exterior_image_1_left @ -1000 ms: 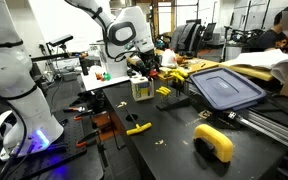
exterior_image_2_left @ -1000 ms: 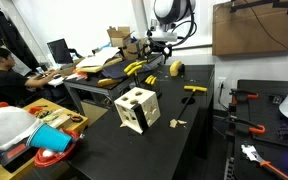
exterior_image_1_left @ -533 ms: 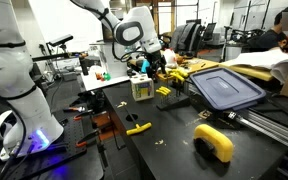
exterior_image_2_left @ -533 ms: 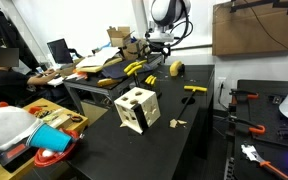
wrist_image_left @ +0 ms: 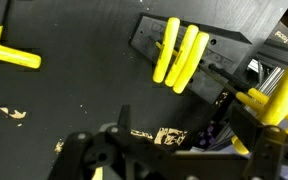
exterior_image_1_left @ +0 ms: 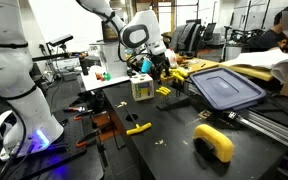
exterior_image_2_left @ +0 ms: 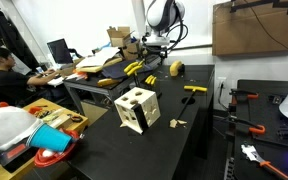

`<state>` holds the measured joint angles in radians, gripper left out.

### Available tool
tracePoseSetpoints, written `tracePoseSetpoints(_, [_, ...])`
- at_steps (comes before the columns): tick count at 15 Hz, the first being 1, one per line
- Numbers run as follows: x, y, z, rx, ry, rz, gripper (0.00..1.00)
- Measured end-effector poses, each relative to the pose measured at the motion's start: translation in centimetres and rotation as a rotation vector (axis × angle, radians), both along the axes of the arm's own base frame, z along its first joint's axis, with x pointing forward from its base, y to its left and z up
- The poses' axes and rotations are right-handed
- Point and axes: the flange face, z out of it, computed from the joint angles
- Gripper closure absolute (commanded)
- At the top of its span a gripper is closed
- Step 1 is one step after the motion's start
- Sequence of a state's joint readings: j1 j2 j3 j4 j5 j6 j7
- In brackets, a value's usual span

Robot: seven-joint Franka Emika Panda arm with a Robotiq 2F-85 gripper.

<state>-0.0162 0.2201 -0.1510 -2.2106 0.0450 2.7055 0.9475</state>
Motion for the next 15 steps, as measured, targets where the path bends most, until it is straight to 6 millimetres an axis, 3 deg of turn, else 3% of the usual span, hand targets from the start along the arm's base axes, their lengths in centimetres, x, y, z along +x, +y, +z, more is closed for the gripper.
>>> tracePoseSetpoints(3, [-0.5, 0.8, 0.8, 0.001, 0.051, 0.024, 0.0])
tracePoseSetpoints(8, [-2.6, 1.7, 5.5, -0.039, 0.159, 0.11, 0.0])
tracePoseSetpoints(11, [-4.2, 3.3, 7.8, -0.057, 0.253, 0.246, 0.0])
tracePoseSetpoints(15, [-5.0, 5.4, 8.9, -0.067, 0.349, 0.457, 0.0])
